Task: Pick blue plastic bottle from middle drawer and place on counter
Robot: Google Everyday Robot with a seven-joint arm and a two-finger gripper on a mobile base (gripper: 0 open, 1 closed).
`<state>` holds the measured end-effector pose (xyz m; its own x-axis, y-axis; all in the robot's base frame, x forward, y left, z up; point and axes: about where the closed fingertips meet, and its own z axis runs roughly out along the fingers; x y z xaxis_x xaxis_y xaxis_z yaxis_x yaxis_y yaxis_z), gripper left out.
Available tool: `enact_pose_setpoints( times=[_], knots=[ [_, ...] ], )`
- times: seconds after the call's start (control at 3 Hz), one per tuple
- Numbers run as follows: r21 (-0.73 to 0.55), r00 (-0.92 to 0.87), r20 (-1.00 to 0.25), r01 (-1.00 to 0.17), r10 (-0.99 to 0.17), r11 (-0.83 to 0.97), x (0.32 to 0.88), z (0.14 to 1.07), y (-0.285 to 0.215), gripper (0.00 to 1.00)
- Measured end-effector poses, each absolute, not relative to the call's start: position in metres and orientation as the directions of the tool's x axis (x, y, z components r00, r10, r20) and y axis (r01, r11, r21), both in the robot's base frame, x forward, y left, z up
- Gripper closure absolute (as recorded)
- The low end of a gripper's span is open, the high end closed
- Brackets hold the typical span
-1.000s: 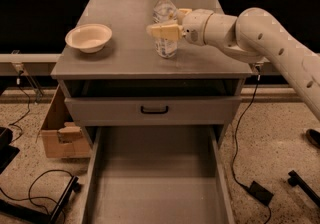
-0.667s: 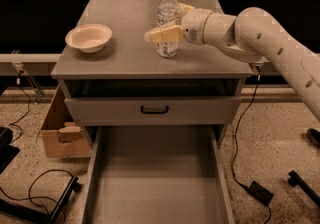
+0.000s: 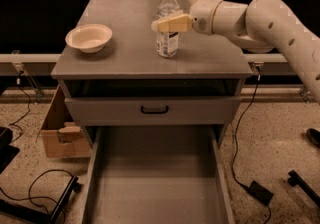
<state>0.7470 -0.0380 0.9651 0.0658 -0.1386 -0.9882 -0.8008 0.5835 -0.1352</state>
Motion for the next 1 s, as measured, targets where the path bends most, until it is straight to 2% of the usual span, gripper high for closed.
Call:
enact_pose_setpoints(
  times=[0.33, 1.0],
  knots=[
    [-0.197, 0.099, -0.976, -0.783, -0.195, 0.590, 0.735, 1.020, -0.077, 0.00],
    [-0.382, 0.113, -0.886, -0.728, -0.449, 0.569, 0.635, 1.122, -0.173, 0.00]
  ],
)
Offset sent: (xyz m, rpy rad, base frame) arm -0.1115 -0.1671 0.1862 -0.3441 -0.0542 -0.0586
